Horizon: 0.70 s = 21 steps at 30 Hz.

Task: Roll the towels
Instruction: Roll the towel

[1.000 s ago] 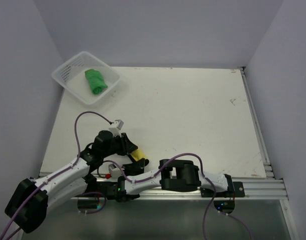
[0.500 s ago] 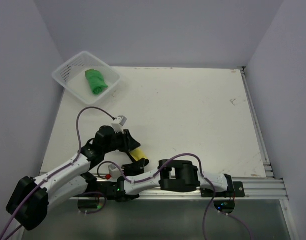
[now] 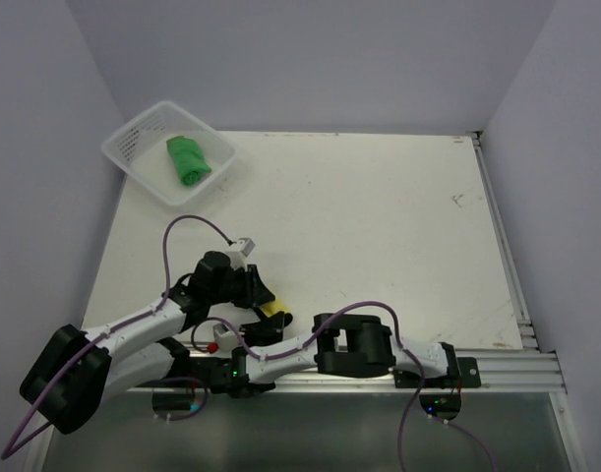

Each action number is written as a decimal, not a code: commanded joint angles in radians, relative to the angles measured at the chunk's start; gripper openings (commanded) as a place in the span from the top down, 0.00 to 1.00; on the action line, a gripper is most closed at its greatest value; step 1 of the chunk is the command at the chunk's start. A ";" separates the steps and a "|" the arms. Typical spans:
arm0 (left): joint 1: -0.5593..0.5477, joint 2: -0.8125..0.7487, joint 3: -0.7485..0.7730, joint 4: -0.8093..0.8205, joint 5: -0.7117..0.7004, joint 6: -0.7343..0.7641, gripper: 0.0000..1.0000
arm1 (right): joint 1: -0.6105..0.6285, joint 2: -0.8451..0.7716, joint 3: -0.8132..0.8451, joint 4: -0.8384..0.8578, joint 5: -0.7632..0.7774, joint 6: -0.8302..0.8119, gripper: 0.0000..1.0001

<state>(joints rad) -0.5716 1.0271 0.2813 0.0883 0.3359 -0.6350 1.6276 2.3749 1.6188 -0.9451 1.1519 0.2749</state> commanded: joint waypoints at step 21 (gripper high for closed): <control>0.004 0.083 -0.039 -0.018 -0.087 -0.065 0.69 | 0.005 -0.377 -0.281 0.348 -0.212 0.182 0.69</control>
<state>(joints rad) -0.5724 1.0893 0.2760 0.0998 0.3351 -0.7002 1.6207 2.0720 1.3567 -0.6331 0.9848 0.3836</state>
